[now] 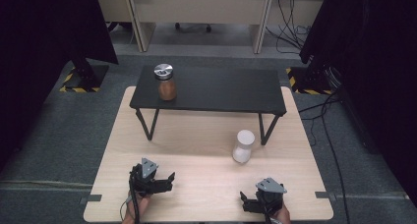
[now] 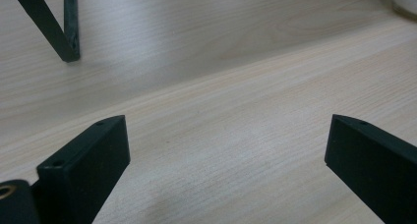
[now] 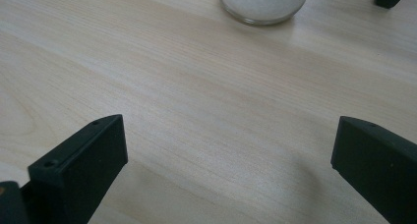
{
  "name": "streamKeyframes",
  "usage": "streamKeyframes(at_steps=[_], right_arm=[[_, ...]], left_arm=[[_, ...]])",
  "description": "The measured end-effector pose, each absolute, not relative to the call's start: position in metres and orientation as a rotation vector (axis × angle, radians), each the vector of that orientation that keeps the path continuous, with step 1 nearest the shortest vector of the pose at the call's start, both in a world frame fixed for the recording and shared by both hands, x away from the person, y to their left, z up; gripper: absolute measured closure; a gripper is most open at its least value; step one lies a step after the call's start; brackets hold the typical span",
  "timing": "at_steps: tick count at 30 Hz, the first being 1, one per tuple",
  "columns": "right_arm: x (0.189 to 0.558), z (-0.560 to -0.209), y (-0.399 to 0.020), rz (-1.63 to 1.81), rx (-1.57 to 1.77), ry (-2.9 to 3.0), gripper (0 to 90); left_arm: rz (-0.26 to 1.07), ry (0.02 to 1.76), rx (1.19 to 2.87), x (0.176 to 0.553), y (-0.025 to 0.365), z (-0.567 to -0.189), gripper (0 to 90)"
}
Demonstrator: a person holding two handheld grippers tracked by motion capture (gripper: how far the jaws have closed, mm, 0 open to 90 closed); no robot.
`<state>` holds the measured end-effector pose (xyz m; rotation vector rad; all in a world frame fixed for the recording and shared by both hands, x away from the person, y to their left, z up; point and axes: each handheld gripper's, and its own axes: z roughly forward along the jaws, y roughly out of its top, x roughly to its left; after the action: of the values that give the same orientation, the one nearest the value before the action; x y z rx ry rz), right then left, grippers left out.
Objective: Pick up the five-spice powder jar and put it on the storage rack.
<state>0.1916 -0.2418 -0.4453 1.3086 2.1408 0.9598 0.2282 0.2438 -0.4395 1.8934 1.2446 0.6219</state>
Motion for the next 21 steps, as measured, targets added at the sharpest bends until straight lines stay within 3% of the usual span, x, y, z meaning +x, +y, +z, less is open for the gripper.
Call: streamKeyframes(at_steps=[21], right_arm=[[0.1922, -0.4454, -0.2404, 0.948, 1.304, 2.144, 0.4]], left_arm=[[0.62, 1.264, 1.858, 0.2264, 0.2486, -0.4377, 1.4]])
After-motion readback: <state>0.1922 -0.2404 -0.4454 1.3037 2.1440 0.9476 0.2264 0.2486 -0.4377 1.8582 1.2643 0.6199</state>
